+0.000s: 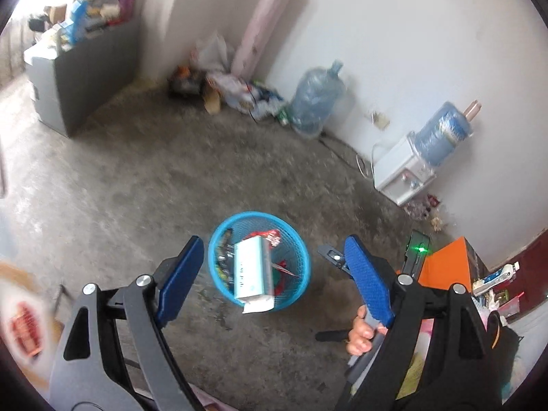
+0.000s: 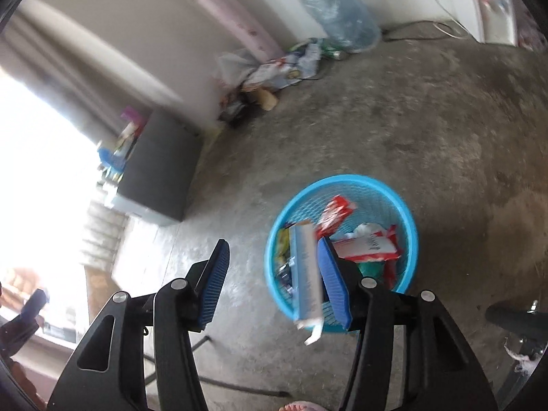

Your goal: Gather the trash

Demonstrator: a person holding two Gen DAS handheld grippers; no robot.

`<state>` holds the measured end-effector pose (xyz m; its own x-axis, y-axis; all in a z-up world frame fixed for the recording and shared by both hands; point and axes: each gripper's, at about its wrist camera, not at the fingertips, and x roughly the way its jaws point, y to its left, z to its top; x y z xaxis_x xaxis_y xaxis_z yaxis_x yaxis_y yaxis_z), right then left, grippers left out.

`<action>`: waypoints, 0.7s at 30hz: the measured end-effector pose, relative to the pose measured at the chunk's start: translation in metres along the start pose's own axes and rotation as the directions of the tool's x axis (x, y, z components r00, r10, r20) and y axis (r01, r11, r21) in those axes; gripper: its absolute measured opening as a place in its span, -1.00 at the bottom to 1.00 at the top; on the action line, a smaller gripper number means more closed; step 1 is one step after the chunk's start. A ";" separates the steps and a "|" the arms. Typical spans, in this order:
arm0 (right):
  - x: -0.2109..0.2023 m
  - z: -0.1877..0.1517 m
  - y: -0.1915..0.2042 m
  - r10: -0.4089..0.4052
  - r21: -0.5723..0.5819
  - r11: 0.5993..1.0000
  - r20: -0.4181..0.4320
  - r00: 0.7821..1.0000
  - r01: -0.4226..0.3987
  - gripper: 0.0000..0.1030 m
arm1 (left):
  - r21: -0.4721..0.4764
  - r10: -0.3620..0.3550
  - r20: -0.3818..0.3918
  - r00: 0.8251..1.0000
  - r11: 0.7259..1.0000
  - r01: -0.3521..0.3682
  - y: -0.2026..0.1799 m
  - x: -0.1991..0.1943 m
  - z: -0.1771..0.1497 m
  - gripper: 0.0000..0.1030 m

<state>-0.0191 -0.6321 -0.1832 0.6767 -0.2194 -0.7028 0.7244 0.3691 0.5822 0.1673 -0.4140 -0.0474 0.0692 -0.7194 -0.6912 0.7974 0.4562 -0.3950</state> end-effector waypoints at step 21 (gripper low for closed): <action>-0.171 -0.176 0.259 0.189 -0.801 0.585 -0.017 0.982 -0.126 0.86 | -0.355 0.726 0.191 0.661 0.679 -0.643 0.067 -0.273 -0.154 0.83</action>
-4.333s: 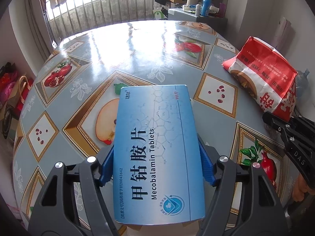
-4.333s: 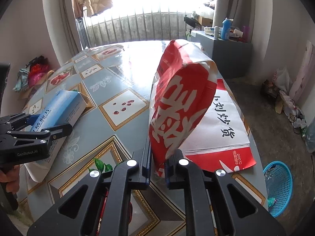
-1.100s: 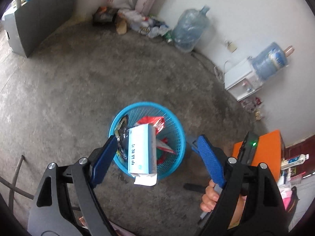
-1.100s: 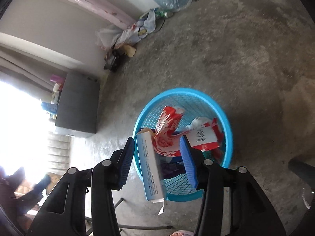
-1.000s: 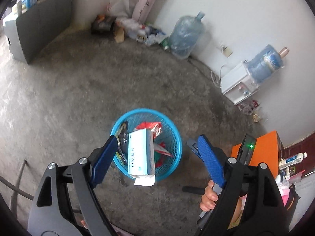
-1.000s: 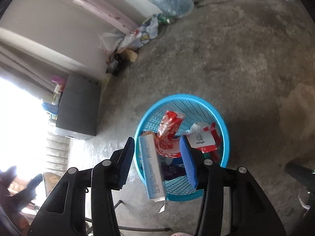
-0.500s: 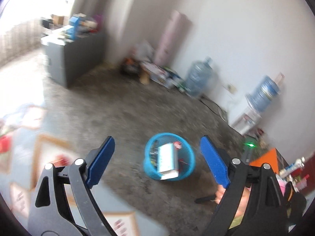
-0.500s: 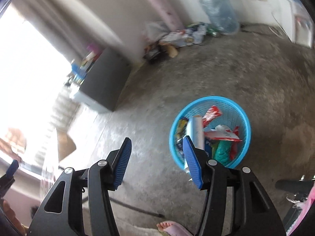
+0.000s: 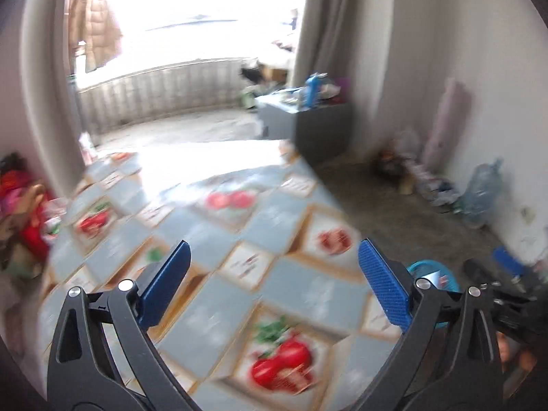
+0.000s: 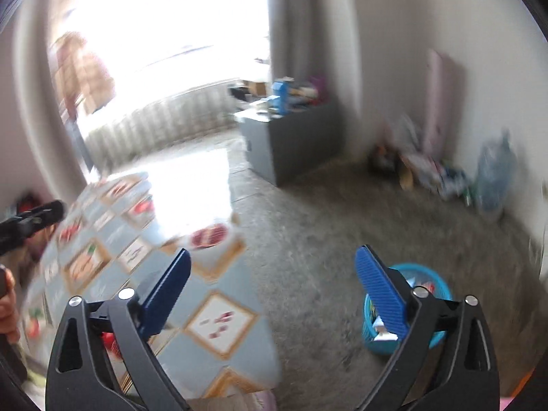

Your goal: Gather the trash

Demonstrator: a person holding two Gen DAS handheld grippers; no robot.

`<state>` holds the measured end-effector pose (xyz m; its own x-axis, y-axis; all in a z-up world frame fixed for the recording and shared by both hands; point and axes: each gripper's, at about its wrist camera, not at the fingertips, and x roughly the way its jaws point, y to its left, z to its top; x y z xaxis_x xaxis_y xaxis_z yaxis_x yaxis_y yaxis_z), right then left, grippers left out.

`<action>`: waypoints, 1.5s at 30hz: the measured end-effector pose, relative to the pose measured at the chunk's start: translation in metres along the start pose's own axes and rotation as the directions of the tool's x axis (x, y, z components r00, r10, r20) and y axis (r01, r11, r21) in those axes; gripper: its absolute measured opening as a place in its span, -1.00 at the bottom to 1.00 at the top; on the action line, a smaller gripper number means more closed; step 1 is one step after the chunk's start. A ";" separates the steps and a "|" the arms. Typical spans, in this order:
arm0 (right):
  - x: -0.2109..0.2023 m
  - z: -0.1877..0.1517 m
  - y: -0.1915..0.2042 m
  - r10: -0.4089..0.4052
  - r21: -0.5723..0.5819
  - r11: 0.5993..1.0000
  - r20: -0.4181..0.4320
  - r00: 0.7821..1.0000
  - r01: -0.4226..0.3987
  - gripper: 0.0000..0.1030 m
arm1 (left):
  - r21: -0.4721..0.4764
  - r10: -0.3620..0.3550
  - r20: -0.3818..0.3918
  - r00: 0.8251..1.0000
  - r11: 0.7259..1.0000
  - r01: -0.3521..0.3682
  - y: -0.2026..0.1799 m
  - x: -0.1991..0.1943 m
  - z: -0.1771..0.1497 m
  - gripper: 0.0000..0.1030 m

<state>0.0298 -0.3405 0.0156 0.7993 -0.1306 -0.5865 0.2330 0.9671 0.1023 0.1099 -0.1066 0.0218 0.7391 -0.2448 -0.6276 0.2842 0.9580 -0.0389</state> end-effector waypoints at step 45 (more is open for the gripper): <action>0.024 -0.059 0.010 -0.293 -0.138 0.955 -0.286 0.913 0.263 0.87 | 0.050 0.194 -0.239 0.952 0.981 -0.187 -0.018 0.021 -0.082 0.83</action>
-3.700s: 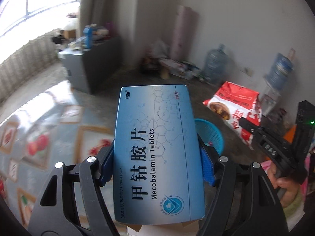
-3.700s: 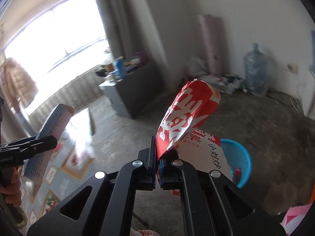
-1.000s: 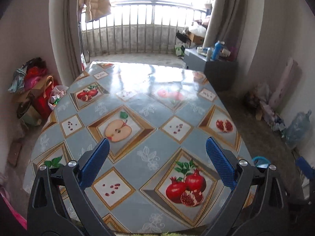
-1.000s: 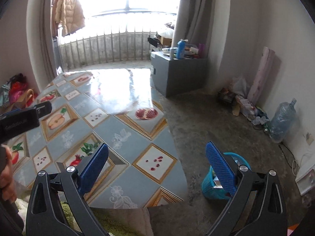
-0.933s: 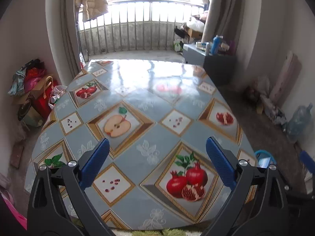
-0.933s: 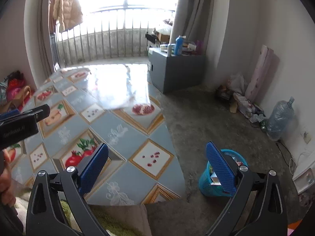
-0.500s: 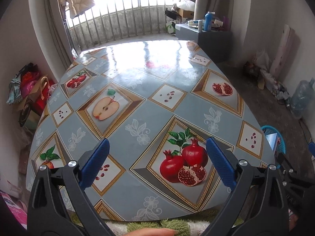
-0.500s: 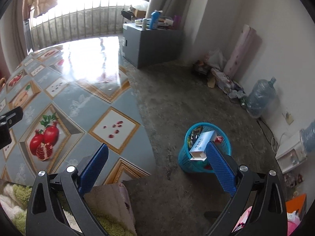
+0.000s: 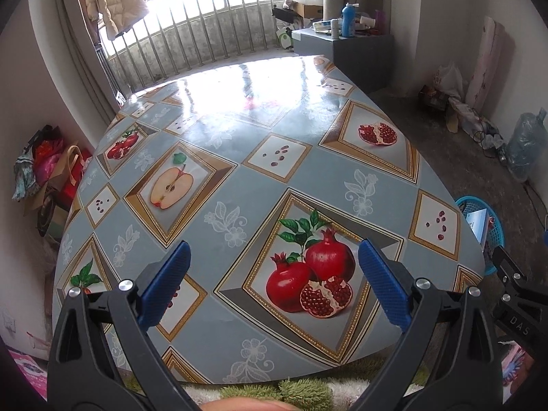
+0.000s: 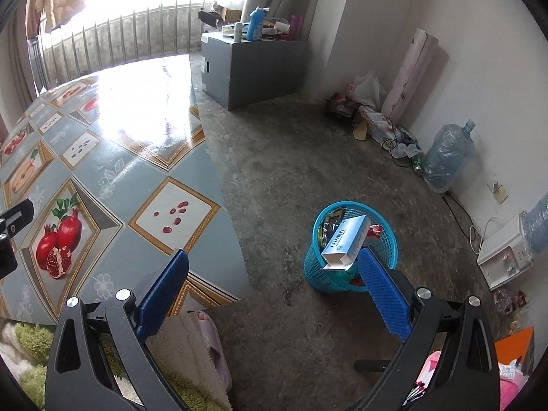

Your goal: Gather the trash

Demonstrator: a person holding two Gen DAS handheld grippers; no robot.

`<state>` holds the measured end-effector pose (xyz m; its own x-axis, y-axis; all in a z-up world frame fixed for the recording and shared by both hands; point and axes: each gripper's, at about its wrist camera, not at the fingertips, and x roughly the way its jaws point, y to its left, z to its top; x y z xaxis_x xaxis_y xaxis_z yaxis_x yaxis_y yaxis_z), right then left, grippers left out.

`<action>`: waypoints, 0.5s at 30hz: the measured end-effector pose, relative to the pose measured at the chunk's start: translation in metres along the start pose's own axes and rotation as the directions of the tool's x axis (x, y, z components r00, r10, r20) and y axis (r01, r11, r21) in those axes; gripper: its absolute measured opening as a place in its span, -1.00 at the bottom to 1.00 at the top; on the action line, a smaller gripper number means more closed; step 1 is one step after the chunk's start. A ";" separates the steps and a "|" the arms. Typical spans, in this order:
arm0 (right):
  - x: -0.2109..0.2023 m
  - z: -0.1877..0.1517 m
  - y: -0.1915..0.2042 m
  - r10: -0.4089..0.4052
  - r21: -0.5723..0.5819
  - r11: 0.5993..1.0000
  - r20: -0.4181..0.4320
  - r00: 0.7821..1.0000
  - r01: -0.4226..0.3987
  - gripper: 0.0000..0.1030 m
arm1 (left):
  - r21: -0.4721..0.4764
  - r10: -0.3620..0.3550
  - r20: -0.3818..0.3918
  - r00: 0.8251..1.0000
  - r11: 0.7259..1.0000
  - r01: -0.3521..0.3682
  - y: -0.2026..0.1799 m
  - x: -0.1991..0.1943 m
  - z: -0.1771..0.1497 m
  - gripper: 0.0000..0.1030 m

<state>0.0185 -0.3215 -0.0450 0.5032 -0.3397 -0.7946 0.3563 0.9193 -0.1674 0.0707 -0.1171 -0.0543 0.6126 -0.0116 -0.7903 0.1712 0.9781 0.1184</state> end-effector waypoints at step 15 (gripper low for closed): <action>-0.001 -0.003 -0.001 -0.003 0.007 1.000 0.006 1.000 0.003 0.87 | 0.012 -0.004 -0.013 1.000 1.000 0.004 -0.001 0.001 -0.002 0.83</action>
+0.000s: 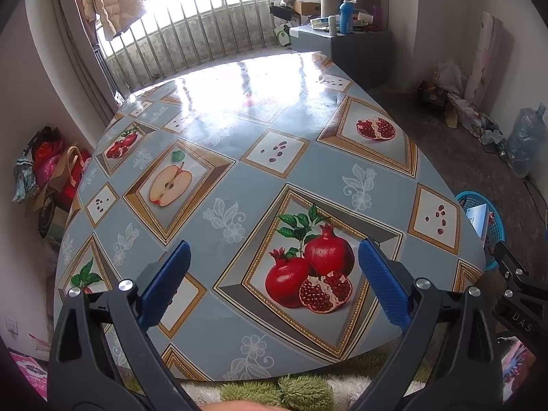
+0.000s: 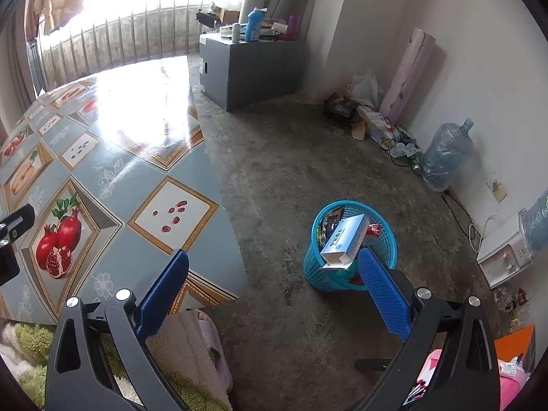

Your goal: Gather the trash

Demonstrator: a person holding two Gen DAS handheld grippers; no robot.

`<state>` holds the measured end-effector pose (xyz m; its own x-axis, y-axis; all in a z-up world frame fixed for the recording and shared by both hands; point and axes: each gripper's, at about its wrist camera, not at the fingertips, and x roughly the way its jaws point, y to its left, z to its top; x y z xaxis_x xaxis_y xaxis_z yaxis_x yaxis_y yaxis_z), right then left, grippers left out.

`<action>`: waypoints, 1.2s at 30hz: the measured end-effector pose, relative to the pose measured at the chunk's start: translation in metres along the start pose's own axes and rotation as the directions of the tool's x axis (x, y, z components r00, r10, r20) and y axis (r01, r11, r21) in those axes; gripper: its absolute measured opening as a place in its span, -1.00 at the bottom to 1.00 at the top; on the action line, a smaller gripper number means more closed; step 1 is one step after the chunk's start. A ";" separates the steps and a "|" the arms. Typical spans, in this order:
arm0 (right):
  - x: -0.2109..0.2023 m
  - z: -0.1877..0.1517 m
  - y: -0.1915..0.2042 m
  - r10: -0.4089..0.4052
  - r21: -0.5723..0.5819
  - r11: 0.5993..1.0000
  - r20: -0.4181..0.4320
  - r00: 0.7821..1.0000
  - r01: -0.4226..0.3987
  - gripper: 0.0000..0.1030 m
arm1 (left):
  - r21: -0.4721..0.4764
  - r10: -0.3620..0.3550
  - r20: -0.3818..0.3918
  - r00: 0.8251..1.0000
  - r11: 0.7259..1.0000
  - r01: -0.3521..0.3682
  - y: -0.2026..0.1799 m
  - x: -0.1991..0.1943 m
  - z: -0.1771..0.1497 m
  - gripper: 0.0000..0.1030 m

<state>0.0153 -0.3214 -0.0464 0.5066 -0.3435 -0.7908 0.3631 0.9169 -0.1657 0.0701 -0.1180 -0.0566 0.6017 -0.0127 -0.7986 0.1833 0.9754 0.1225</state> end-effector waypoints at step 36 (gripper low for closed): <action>-0.011 0.001 -0.018 -0.042 0.032 0.999 0.013 0.999 0.041 0.87 | 0.028 -0.022 0.006 1.000 0.999 0.022 -0.006 -0.005 0.002 0.83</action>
<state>0.0035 -0.3345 -0.0341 0.5009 -0.3840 -0.7756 0.4085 0.8950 -0.1793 0.0674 -0.1241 -0.0522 0.6023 -0.0354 -0.7975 0.2177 0.9684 0.1214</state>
